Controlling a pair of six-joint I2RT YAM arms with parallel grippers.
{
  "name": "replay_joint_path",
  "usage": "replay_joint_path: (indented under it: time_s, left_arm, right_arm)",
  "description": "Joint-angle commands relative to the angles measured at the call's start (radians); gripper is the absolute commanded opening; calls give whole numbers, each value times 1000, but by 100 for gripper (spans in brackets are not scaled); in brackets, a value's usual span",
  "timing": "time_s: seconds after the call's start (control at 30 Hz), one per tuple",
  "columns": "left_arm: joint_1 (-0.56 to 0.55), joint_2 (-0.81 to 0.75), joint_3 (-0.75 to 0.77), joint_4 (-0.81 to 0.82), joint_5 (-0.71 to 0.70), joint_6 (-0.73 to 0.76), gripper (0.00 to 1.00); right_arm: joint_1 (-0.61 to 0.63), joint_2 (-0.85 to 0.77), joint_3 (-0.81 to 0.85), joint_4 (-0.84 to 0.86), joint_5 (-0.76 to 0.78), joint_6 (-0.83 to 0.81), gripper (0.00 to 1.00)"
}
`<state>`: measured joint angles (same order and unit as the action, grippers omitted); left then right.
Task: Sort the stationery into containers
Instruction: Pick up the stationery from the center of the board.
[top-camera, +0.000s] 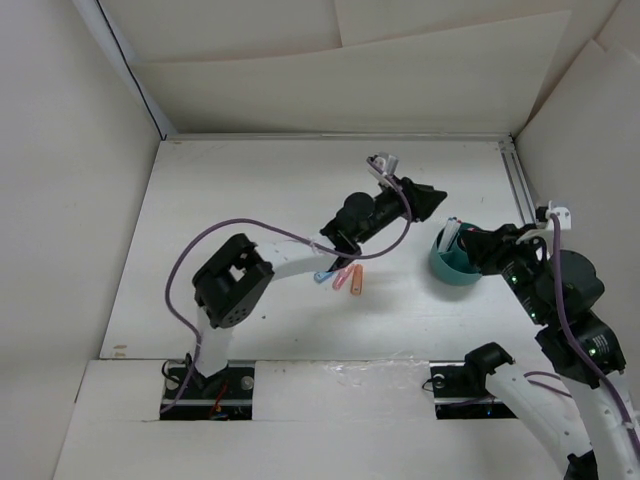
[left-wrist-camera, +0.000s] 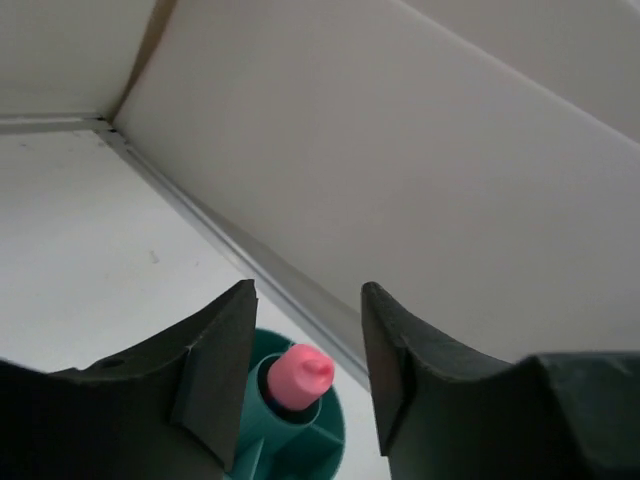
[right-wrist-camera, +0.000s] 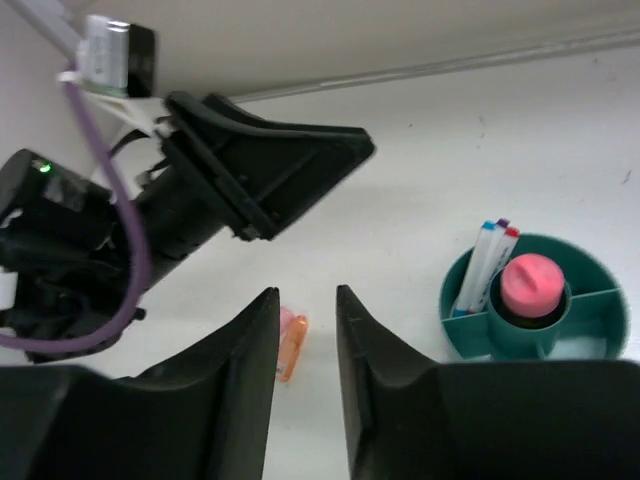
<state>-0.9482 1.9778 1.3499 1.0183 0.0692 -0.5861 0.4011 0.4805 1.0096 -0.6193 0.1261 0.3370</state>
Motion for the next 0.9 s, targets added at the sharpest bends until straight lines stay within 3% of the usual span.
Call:
replay_joint_path:
  time_s: [0.0,0.07,0.2,0.33,0.4,0.73,0.87]
  left_arm:
    - [64,-166,-180,-73,-86,-74,36]
    - [106,-236,-346,-73,-86,-128,32]
    - [163,-443,-585,-142,-152,-188,28]
    - [161,-647,-704,-300,-222,-140,28]
    - [143,-753,-732,-418,-267,-129,28]
    - [134,-1102,-980,-658,-322,-161,31]
    - [134,-1160,-1028,-644,-280,-170,31]
  right_arm:
    - [10,6,-60,72,-71,31,26]
    - [10,16,-103,95,-106,51,21]
    - [19,92,-218,177,-224,91,19]
    - [51,185,-337,288,-275,120,21]
    - [96,251,-361,340,-275,131,28]
    - [364,699,-252,401,-2,175,54]
    - [384,891,-181,402,62,175,55]
